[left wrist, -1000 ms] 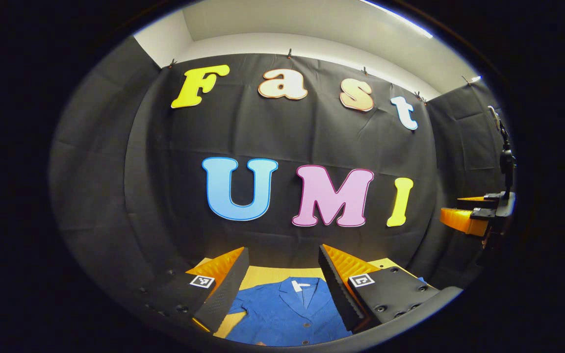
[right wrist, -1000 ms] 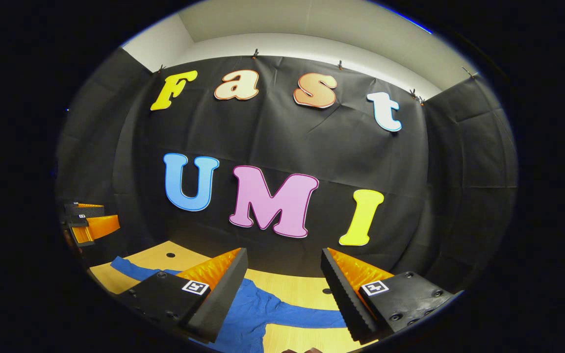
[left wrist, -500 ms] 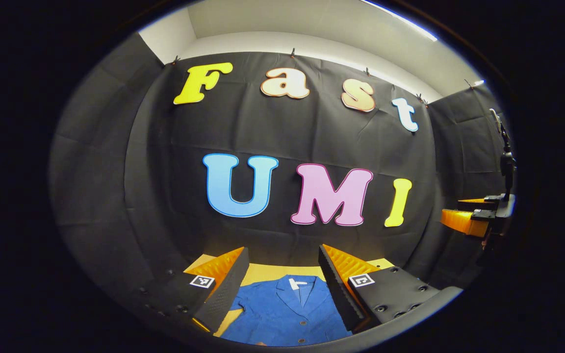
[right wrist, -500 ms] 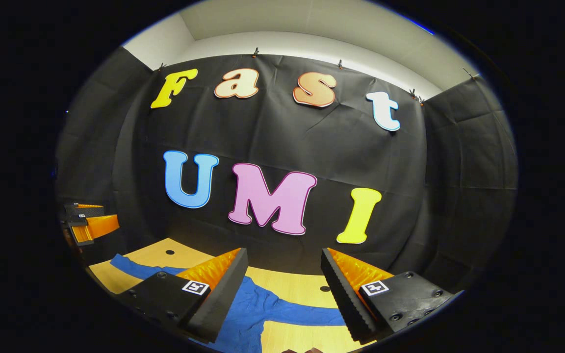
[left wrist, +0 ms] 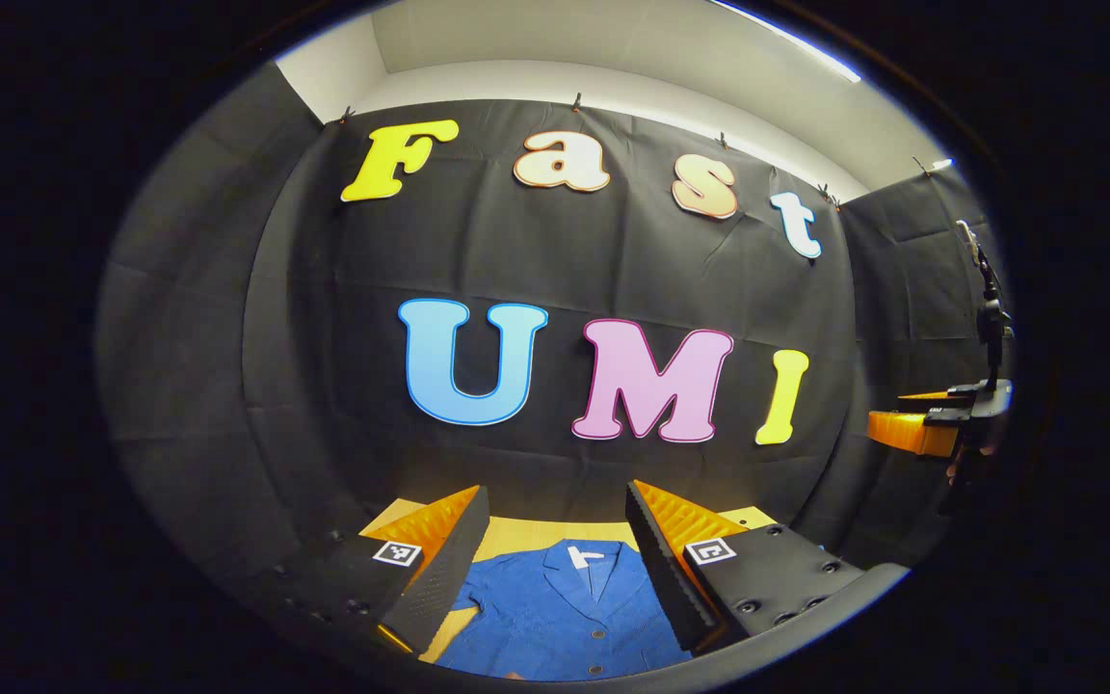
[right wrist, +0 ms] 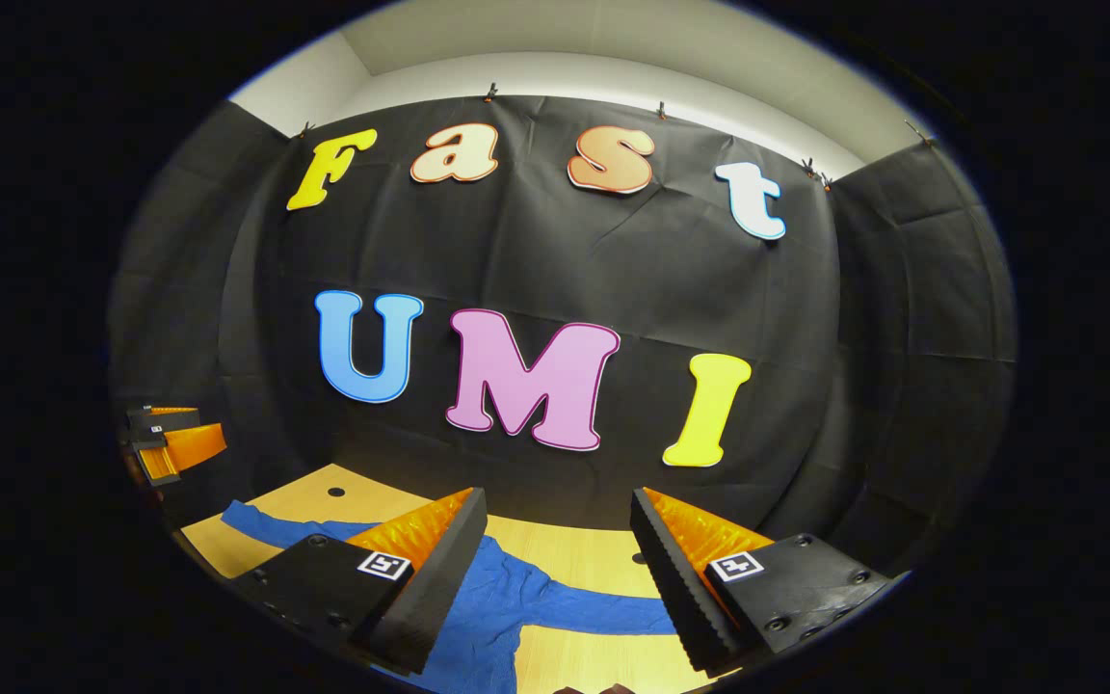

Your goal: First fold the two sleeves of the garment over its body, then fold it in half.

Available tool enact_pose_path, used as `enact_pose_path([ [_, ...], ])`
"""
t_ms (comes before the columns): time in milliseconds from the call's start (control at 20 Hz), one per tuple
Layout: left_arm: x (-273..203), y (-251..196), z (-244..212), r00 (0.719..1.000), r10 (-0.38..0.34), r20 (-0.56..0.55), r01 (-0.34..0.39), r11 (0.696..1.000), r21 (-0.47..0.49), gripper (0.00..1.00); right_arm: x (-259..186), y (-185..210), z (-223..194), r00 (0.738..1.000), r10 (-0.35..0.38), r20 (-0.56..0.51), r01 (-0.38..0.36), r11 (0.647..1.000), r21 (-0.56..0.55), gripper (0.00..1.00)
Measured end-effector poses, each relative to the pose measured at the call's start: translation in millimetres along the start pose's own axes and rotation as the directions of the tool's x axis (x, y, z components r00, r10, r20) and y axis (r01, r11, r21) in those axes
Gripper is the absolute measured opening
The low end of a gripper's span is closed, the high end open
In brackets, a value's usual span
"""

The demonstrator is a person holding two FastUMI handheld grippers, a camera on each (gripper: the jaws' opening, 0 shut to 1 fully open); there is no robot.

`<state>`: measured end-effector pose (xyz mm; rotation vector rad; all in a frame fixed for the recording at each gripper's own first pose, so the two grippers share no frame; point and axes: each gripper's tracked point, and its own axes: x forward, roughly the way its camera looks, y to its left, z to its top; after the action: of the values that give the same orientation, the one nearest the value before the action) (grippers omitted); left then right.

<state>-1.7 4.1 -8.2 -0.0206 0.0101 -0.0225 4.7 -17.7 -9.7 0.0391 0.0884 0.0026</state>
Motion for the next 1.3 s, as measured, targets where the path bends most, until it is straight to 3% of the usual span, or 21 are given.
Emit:
enact_pose_path([
  [100,3.8,-1.1,-2.0,1.000,-0.004,-0.001,0.004,1.000,-0.012,0.82,13.0,-9.7,-7.7,0.998,0.017,-0.056,-0.016,1.000,0.016,0.92],
  [300,6.4,-4.5,-9.8,1.000,-0.012,-0.018,0.012,0.999,-0.033,0.80,44.2,-56.0,-39.2,0.976,0.023,-0.218,0.004,0.992,0.122,0.96],
  [400,8.3,-2.2,-15.8,0.999,0.003,-0.035,-0.004,1.000,-0.023,0.82,63.5,-83.3,-69.2,0.945,0.026,-0.326,0.032,0.985,0.171,0.96],
  [450,8.6,-2.5,-17.1,0.999,0.010,-0.039,-0.011,1.000,-0.025,0.83,72.2,-101.0,-90.5,0.916,0.014,-0.400,0.066,0.980,0.185,0.96],
  [600,13.5,-2.0,-25.2,0.998,0.043,-0.053,-0.045,0.999,-0.026,0.82,86.1,-166.2,-158.3,0.809,-0.050,-0.585,0.169,0.974,0.150,0.96],
  [800,28.2,-4.6,-38.6,0.990,0.098,-0.105,-0.102,0.994,-0.030,0.80,91.9,-222.2,-265.1,0.583,-0.019,-0.812,0.252,0.954,0.159,0.99],
  [950,43.3,-10.7,-47.4,0.982,0.131,-0.139,-0.134,0.991,-0.012,0.82,100.1,-244.7,-331.2,0.438,0.064,-0.897,0.378,0.892,0.248,1.00],
  [1100,58.7,-24.7,-60.1,0.974,0.139,-0.177,-0.140,0.990,0.010,0.82,107.1,-273.7,-395.3,0.335,0.075,-0.939,0.485,0.841,0.240,0.99],
  [1250,73.8,-32.5,-75.3,0.958,0.172,-0.228,-0.167,0.985,0.043,0.82,110.3,-291.9,-447.5,0.237,0.091,-0.967,0.516,0.831,0.205,0.99],
  [1300,80.1,-36.7,-80.5,0.953,0.178,-0.245,-0.172,0.984,0.043,0.82,113.5,-292.9,-461.1,0.216,0.102,-0.971,0.516,0.832,0.203,0.99],
])
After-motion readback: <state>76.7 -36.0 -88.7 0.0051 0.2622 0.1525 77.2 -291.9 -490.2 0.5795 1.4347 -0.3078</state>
